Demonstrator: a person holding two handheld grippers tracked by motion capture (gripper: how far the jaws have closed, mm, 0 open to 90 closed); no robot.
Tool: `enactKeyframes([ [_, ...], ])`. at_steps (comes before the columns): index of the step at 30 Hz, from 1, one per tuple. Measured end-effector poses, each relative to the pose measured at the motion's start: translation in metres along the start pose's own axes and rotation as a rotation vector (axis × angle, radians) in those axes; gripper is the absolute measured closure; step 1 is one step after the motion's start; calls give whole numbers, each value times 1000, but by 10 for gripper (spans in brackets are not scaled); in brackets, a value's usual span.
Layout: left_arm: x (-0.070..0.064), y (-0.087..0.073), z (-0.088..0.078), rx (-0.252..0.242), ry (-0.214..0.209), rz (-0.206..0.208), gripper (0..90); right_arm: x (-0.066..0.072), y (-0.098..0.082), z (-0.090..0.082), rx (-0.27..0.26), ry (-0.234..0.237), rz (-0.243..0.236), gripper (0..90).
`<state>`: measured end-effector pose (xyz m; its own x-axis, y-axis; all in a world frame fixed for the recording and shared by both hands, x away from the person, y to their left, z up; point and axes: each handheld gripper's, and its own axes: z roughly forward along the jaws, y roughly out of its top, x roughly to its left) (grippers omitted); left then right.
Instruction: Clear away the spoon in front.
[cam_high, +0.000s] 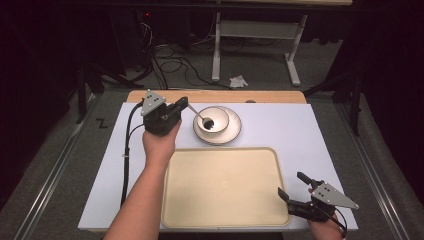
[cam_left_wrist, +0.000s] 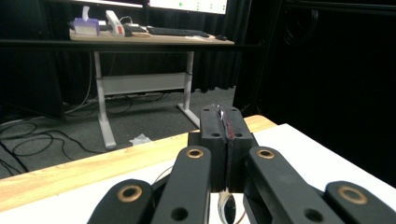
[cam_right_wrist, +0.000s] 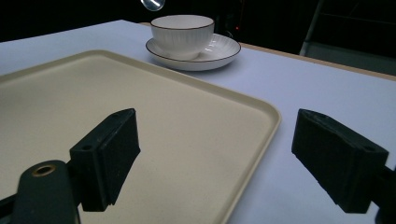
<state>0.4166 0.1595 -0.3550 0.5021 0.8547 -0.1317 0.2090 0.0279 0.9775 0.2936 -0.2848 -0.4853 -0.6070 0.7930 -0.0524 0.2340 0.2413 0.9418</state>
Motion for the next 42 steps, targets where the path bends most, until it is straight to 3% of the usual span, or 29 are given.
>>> enactKeyframes([
  [11, -4, 3, -37, -31, -4, 24, 896, 0, 0, 0, 0, -2, 1, 159],
  [13, -6, 1, -41, -44, -15, -15, 895, 1, 0, 0, 1, -2, 3, 159],
  [14, -9, -1, -42, -65, -28, -65, 896, 1, 1, 1, 1, -2, 4, 158],
  [15, -10, -3, -43, -85, -28, -84, 896, 1, 1, 1, 1, -3, 3, 159],
  [16, -7, -5, -47, -70, -17, -48, 895, 1, 1, 1, 0, -2, 0, 159],
  [19, -6, -9, -52, -70, -15, -43, 896, 1, 1, 1, 1, 0, 2, 159],
  [22, -5, -19, -60, -70, -22, -51, 896, 1, 1, 1, 0, 0, -4, 159],
  [23, -2, -26, -69, -33, -28, -12, 896, 1, 1, 1, 1, -3, -4, 158],
  [34, -5, -71, -96, -17, -56, -43, 896, 2, 1, 3, 8, -9, 0, 157],
  [42, -10, -92, -108, -10, -75, -49, 896, 2, 0, 4, 9, -6, -10, 157],
])
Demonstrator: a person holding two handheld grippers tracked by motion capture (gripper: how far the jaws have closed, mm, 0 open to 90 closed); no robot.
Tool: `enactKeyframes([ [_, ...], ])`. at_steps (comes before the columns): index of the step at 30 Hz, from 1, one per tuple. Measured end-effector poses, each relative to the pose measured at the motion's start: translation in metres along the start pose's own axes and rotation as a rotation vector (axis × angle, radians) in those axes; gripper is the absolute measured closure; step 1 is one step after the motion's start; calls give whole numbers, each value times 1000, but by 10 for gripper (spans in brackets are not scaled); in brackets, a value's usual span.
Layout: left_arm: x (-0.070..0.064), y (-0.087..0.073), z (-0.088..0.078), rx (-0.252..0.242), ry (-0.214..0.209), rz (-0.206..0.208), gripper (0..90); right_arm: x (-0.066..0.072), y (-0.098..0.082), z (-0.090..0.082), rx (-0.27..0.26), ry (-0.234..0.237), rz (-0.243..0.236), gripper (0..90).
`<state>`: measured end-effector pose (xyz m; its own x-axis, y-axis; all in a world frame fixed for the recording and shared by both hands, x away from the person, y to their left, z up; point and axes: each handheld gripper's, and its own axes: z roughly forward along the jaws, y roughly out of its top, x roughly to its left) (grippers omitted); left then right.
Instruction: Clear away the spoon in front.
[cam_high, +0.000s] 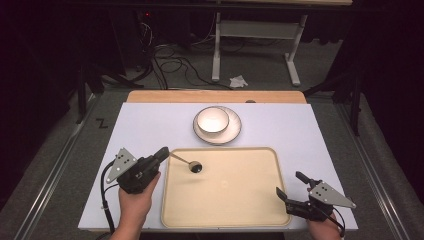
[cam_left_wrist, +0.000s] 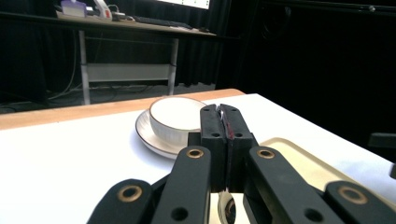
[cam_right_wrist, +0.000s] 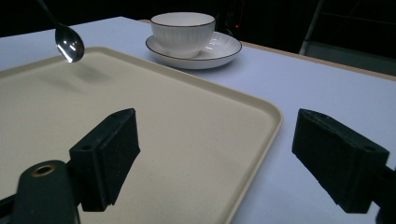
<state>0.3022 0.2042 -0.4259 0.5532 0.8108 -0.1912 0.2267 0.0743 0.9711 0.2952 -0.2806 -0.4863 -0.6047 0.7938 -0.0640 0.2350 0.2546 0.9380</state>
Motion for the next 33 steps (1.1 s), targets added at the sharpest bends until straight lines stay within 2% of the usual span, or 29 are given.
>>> enactKeyframes([
  [6, -4, -15, -12, -4, -18, -11, 896, 0, 0, 0, 0, -2, -3, 157],
  [11, -3, -20, -21, -14, -19, -17, 896, 1, 0, 2, -2, 1, -10, 157],
  [15, -1, -24, -25, -18, -27, -40, 895, 2, 1, 2, -1, 1, -13, 157],
  [20, 2, -24, -28, -42, -46, -87, 896, 3, 0, 2, 3, -2, -18, 156],
  [26, 1, -35, -20, -42, -94, -146, 895, 2, 0, 3, 6, -2, -20, 157],
  [28, -2, -39, -16, -33, -98, -143, 895, 3, 0, 3, 8, 0, -22, 157],
  [31, -6, -44, -8, -27, -123, -171, 895, 4, 0, 4, 9, 3, -22, 157],
  [33, -10, -46, -2, -23, -135, -176, 895, 4, 1, 4, 10, 5, -27, 157],
])
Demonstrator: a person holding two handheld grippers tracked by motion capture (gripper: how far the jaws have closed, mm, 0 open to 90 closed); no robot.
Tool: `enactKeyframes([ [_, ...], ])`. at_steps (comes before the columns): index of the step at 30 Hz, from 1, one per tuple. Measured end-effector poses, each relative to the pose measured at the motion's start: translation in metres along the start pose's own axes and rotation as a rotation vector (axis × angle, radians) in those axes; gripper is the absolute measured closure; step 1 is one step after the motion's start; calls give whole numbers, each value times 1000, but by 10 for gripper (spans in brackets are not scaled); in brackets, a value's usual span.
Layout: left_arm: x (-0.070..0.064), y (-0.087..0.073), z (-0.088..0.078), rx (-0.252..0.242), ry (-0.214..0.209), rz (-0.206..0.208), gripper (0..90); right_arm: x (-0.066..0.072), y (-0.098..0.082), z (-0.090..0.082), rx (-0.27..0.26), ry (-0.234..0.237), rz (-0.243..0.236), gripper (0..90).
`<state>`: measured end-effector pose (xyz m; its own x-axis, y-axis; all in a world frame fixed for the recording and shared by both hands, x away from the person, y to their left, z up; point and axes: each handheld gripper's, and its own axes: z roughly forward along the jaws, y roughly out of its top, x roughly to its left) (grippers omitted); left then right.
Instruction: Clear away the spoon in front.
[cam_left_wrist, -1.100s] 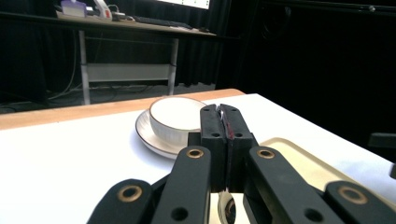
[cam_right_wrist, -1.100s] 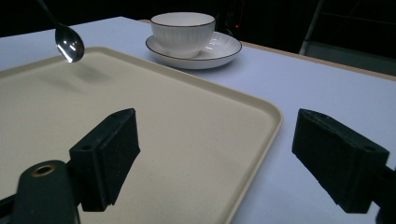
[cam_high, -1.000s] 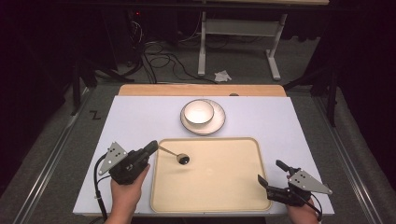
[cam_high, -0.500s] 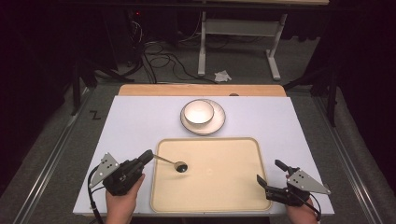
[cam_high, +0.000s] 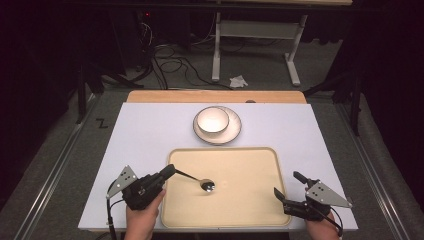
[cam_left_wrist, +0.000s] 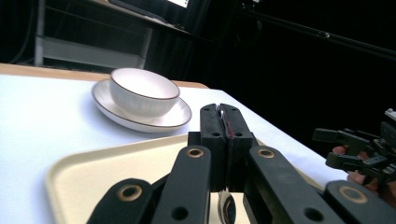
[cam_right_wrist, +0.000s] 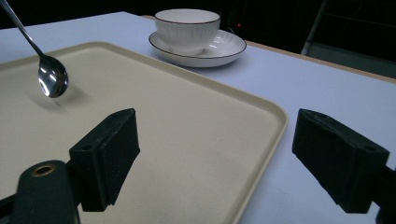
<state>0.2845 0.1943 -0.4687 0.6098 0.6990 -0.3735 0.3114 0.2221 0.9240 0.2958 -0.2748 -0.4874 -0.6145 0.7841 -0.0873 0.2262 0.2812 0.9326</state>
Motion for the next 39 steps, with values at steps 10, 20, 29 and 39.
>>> enactKeyframes([
  [10, -8, -17, 30, 21, -60, -89, 895, -1, 0, 0, -1, 6, -3, 157],
  [20, -5, -21, 34, 20, -62, -127, 894, 1, 0, 1, 7, 7, -2, 157],
  [29, 3, -24, 34, 57, -13, -150, 875, 0, -1, 2, 9, 12, -4, 156],
  [39, 8, -25, 35, 132, 69, -133, 820, 0, -1, 2, 16, 11, -3, 155],
])
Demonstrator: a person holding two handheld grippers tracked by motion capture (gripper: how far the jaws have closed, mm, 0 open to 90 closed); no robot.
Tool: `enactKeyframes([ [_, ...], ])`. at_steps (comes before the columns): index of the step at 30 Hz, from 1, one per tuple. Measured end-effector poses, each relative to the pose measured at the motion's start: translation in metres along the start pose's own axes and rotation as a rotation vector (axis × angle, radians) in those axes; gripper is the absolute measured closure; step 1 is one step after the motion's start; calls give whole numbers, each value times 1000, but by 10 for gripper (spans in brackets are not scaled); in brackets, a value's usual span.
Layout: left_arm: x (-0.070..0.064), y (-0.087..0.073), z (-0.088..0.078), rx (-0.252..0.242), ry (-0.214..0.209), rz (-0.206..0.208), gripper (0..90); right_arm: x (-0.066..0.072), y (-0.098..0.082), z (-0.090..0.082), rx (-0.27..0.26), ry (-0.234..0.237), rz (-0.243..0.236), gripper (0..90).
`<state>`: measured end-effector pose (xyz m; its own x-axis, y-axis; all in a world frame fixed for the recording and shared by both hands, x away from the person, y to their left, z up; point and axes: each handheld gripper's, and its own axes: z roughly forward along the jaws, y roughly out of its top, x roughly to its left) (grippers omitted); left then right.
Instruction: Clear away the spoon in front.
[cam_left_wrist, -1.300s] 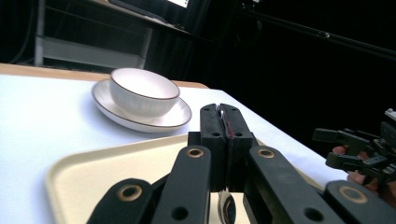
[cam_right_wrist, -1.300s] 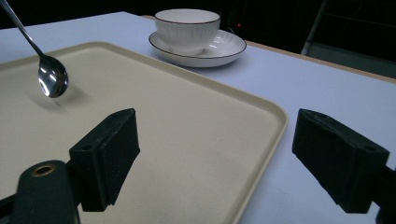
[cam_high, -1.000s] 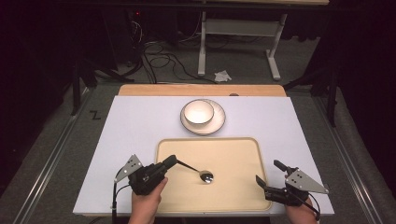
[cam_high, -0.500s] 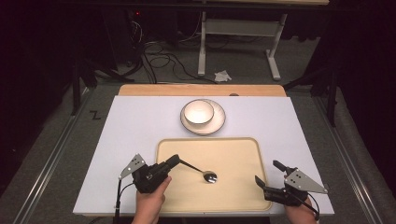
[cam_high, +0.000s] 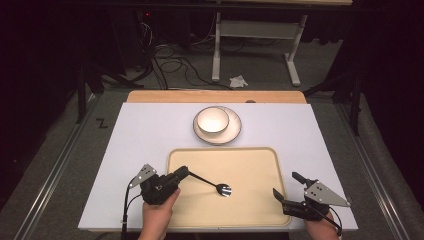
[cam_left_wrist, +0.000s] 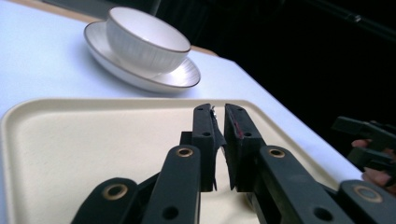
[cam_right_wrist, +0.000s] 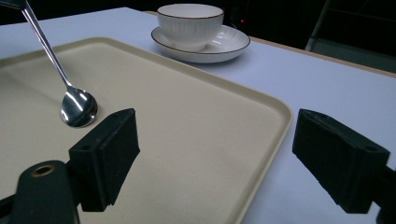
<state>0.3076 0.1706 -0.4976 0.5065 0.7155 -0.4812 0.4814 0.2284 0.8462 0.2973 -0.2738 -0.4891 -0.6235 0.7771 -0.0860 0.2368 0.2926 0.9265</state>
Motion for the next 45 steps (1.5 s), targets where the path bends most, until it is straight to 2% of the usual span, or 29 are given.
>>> enactKeyframes([
  [22, 7, 0, 2, 87, 64, -3, 742, 1, -1, 1, 4, 5, 6, 156],
  [31, 9, 0, 1, 117, 101, 9, 692, 0, -1, 1, 1, 8, -1, 156],
  [40, 11, 0, 1, 124, 122, 12, 620, 0, -1, 0, -2, 9, 0, 157],
  [45, 11, 1, -1, 119, 128, 29, 600, 0, -1, 0, -1, 8, 1, 157],
])
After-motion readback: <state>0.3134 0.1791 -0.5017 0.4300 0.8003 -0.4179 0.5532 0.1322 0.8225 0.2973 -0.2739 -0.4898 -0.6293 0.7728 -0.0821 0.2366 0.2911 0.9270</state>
